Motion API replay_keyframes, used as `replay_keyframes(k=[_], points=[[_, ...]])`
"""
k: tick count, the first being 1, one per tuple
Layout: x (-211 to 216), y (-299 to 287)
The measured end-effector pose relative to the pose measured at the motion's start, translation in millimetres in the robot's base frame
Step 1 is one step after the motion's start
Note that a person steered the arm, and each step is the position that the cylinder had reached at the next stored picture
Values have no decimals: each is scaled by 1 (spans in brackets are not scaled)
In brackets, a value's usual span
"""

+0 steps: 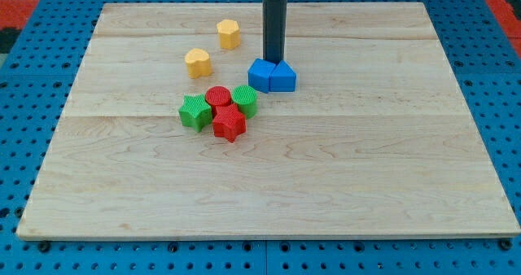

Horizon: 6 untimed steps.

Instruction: Move the group of blocks down a bit

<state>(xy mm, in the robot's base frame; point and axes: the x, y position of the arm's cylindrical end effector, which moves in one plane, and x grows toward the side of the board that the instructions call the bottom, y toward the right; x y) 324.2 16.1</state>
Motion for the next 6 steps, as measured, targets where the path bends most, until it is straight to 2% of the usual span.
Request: replay_keyframes(k=[2, 4, 6], points=[[5, -39], [3, -27], [50, -87]])
